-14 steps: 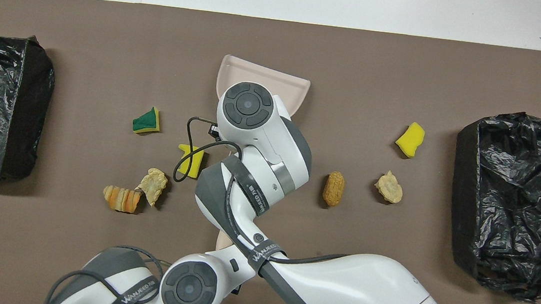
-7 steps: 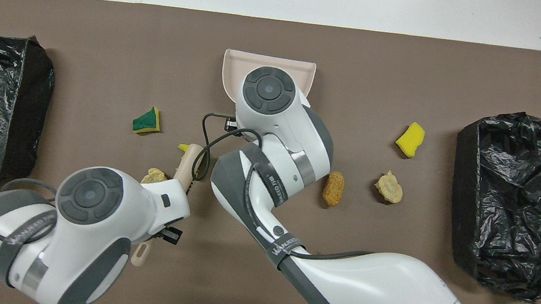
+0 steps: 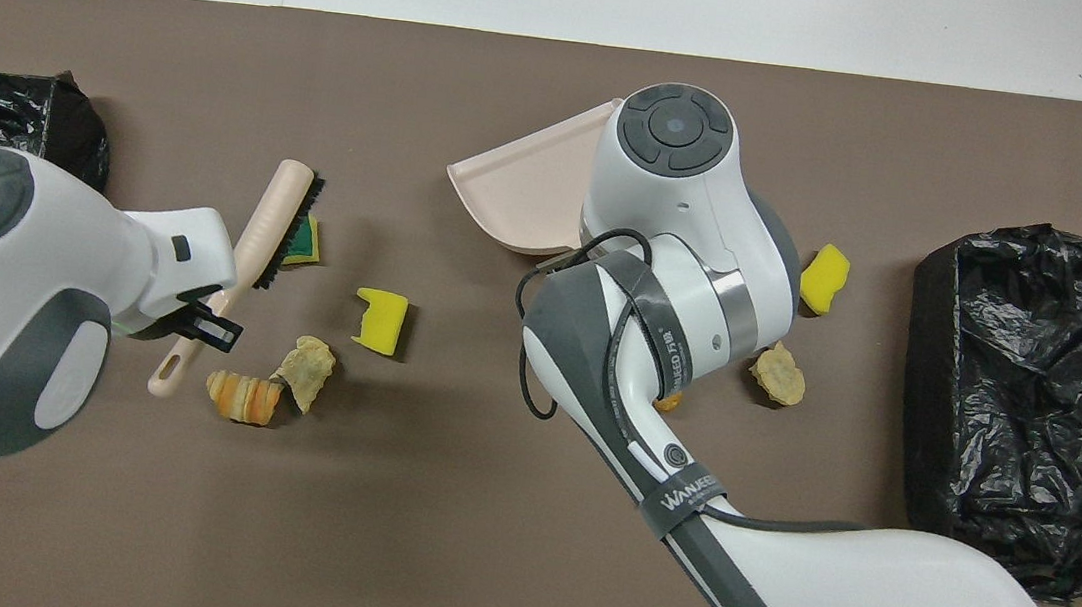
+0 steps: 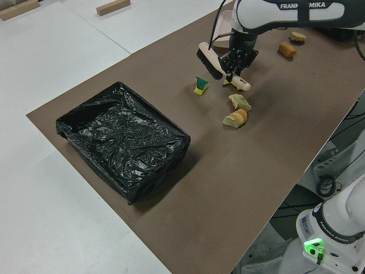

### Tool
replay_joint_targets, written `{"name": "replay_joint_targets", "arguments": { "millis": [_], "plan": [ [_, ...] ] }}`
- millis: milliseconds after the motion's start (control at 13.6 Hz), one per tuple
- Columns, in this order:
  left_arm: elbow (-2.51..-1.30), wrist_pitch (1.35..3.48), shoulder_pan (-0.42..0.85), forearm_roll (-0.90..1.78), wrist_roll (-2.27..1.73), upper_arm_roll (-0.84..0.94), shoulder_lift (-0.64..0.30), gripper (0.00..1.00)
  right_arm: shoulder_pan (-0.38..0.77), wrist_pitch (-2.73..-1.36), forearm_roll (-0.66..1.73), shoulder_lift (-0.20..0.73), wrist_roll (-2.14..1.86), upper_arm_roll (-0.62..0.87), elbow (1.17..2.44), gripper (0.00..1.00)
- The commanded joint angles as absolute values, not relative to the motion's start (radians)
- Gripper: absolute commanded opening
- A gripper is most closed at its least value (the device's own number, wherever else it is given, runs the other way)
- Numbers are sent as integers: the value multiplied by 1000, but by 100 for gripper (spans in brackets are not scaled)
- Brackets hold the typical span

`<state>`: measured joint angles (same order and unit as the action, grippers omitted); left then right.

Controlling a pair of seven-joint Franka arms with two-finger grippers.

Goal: Sweep and dump trash in bin
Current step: 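Lift the dustpan with the right gripper while the left gripper lifts the brush, then sweep the sponges toward the dustpan with the brush in the left gripper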

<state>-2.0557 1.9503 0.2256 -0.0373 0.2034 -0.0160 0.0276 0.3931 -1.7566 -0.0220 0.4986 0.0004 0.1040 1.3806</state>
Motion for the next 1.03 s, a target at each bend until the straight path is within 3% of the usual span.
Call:
{"name": "replay_joint_targets", "arguments": {
  "millis": [0, 440, 954],
  "plan": [
    [-1960, 1992, 137, -77, 290, -2, -61, 0, 370, -1714, -24, 439, -223, 112, 1463, 0],
    [-1948, 2132, 65, -114, 319, -2, -169, 0, 360, -1715, -110, 400, -722, 112, 1540, 0],
    [-2103, 2114, 89, -112, 305, 5, -124, 0, 393, -1697, -201, 307, -868, 113, 1696, 0]
  ]
}}
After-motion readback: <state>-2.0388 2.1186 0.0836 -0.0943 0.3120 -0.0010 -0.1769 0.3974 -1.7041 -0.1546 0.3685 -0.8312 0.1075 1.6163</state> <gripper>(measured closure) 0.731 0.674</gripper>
